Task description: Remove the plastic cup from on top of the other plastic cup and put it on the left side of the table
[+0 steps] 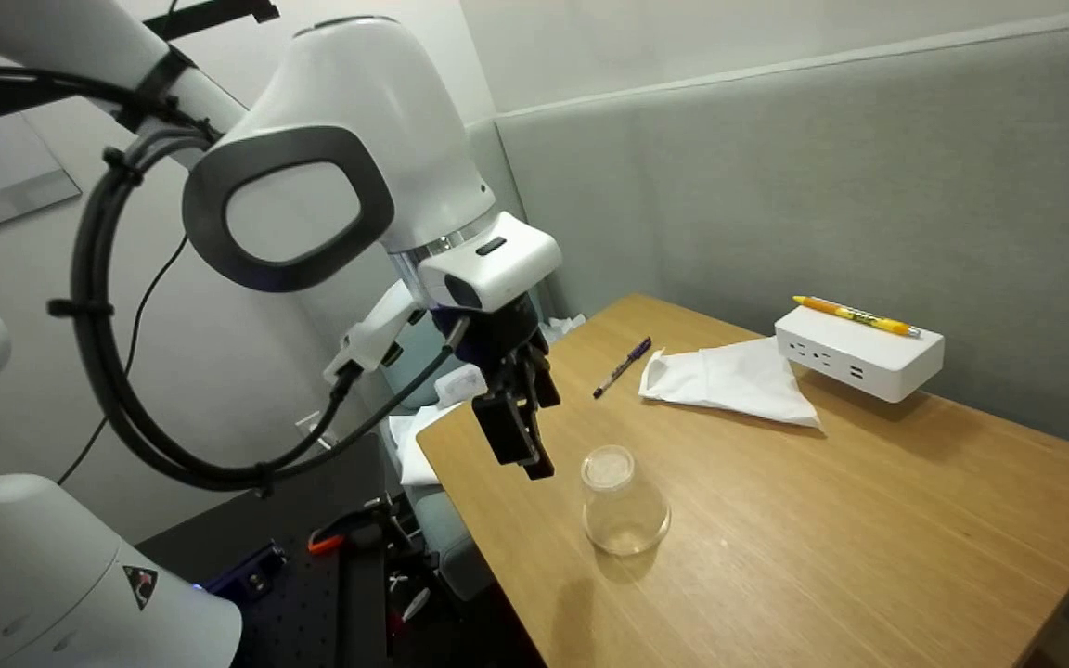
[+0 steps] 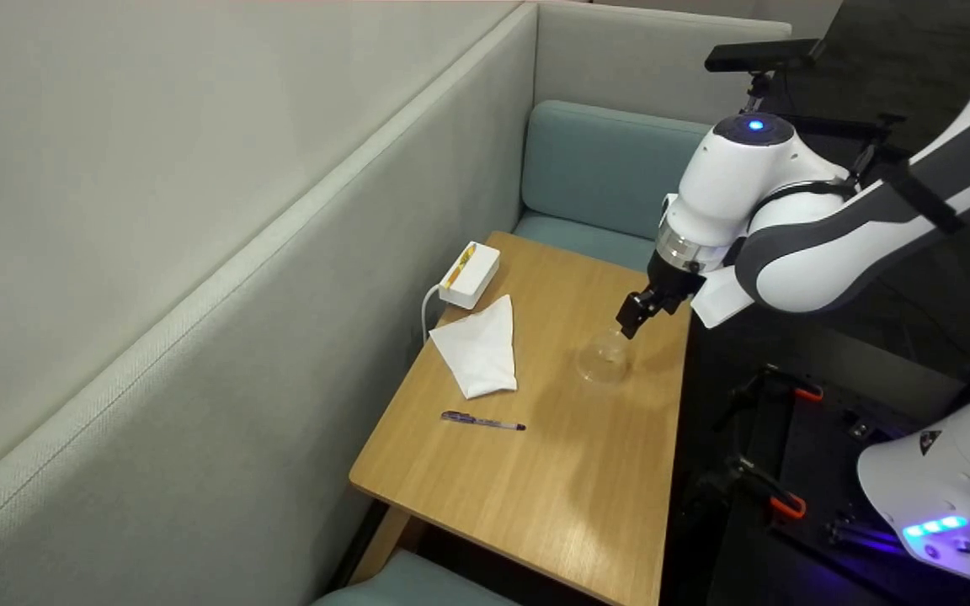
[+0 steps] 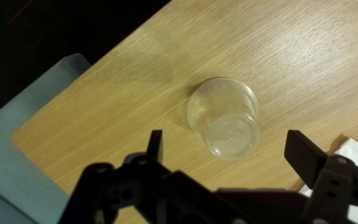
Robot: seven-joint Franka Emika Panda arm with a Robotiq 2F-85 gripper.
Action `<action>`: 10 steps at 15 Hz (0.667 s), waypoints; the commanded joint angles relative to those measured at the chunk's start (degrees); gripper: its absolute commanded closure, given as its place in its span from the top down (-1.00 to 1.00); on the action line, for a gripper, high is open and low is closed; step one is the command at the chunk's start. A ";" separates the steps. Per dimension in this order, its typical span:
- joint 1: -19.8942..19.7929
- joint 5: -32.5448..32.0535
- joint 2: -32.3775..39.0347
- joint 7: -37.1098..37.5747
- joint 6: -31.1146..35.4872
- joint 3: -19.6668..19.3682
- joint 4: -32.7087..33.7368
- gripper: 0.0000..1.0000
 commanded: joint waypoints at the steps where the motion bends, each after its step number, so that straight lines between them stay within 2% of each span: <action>1: 1.71 0.12 0.23 -0.33 -0.19 -1.88 0.06 1.00; 4: 1.87 0.12 -0.32 -0.32 -0.20 -1.75 0.08 1.00; 10: 2.89 0.03 3.97 1.88 0.81 -2.45 2.85 1.00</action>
